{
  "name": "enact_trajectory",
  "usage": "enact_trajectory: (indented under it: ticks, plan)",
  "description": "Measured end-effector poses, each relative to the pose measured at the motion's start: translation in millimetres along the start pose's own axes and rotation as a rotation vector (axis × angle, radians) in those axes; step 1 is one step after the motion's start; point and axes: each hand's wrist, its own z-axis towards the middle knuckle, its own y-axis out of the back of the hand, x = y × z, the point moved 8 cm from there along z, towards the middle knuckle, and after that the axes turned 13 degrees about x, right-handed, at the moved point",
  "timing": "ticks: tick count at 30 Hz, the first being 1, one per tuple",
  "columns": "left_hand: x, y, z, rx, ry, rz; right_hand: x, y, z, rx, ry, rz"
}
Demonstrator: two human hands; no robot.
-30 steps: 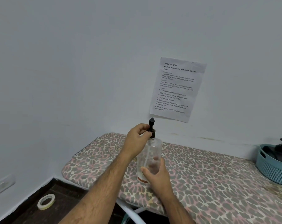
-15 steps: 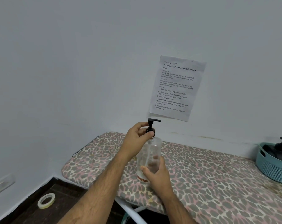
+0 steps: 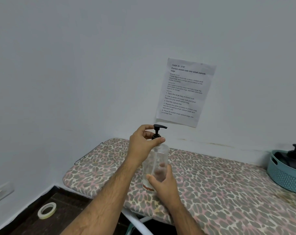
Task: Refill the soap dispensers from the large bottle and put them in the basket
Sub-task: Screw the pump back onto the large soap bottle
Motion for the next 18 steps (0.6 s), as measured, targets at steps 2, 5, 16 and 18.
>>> enact_trajectory:
  ticks: [2,5,16,18]
  plan:
    - [-3.2,-1.5,-1.1,0.035,-0.012,-0.032,2.2,0.3,-1.6,0.004,0.004,0.005]
    - [-3.9,-1.9,-0.6,0.054,-0.008,-0.057,4.7,1.0,-3.3,-0.001,0.004,0.009]
    - [-3.9,-2.3,5.8,0.175,0.004,0.012,8.8,1.7,-5.0,0.006,0.029,0.02]
    - [-3.6,-1.6,6.4,0.186,0.01,0.017,10.1,1.4,-5.8,0.013,0.037,0.023]
